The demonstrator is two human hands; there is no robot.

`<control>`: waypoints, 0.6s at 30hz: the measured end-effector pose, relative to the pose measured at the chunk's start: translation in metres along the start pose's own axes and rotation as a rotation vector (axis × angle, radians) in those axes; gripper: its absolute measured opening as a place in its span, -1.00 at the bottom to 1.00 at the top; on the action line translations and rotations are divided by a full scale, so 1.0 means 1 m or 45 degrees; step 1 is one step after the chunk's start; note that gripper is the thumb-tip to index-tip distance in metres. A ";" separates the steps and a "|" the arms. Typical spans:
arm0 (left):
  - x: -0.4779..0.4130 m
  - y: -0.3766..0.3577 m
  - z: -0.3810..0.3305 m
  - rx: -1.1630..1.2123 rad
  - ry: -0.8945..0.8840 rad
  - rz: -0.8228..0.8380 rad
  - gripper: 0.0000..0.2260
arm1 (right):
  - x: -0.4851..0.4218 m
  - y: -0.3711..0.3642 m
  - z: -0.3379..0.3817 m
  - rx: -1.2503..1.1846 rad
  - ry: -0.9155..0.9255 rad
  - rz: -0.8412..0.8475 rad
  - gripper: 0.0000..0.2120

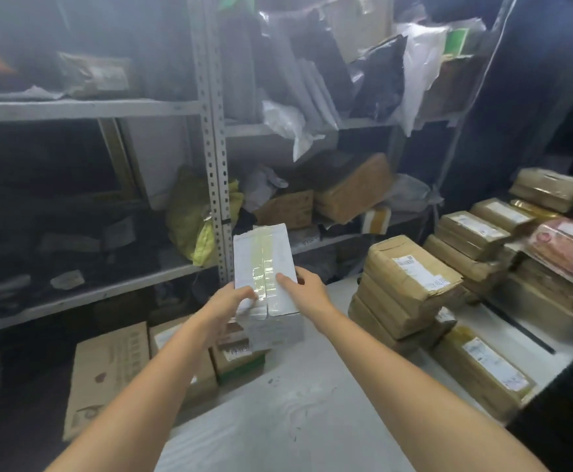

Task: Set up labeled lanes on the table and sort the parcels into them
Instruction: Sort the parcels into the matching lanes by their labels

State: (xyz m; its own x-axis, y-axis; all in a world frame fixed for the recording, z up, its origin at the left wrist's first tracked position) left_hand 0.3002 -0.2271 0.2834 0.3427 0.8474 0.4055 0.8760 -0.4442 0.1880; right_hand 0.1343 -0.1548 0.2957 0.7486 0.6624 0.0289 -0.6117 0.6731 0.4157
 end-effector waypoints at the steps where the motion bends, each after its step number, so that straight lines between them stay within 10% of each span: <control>1: 0.001 -0.013 -0.010 0.006 -0.042 0.009 -0.64 | -0.001 0.014 0.004 0.032 0.048 -0.014 -0.69; 10: 0.026 -0.094 -0.049 0.300 0.024 -0.130 0.06 | -0.008 0.103 0.009 0.131 0.246 -0.034 -0.25; 18: 0.069 -0.126 -0.057 0.238 0.010 0.048 -0.20 | 0.007 0.109 0.013 0.156 0.351 0.155 -0.27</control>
State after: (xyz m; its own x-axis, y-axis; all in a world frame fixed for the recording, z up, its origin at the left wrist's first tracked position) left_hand 0.1942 -0.1294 0.3385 0.3743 0.8287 0.4161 0.9106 -0.4132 0.0037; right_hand 0.0763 -0.0808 0.3531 0.5639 0.8111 -0.1551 -0.6448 0.5499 0.5309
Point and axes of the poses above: each hand's wrist, its own x-axis away from the middle knuckle, its own y-axis out of the back of the hand, z = x × y, the point moved 7 cm from there along -x, towards the middle knuckle, and after that the axes turned 14 degrees about -z, right-handed, at the moved point
